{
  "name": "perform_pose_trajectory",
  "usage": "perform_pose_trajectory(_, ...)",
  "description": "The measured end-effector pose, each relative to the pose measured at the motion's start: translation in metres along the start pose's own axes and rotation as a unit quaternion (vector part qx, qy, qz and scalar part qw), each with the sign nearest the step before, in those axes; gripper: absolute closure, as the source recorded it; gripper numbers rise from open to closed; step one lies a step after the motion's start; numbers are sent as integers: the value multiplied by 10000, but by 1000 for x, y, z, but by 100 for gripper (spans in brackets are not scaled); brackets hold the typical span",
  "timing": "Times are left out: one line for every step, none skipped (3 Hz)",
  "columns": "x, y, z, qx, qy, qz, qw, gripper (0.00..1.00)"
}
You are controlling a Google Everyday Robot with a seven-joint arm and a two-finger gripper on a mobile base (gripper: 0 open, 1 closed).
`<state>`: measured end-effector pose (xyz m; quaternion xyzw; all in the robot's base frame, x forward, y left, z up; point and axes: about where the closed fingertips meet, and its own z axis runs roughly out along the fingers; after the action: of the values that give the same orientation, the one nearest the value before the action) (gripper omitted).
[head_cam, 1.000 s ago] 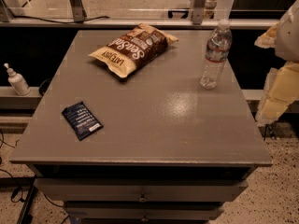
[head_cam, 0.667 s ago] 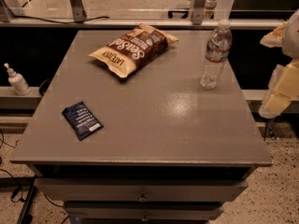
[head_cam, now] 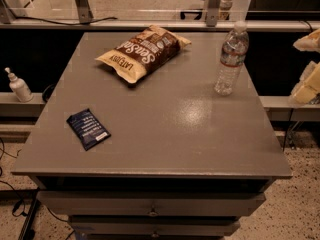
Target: Knock water bottle over
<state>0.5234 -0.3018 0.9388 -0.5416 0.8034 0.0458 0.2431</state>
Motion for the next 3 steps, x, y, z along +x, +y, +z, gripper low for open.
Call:
perform_pose_trajectory(0,-27,19,-215,-675,212,9973,0)
perform_pose_trajectory(-19,-38,31,-420,-1366,289,9893,0)
perform_pose_trajectory(-46,-36,34,-584,-1911,309,9793,0)
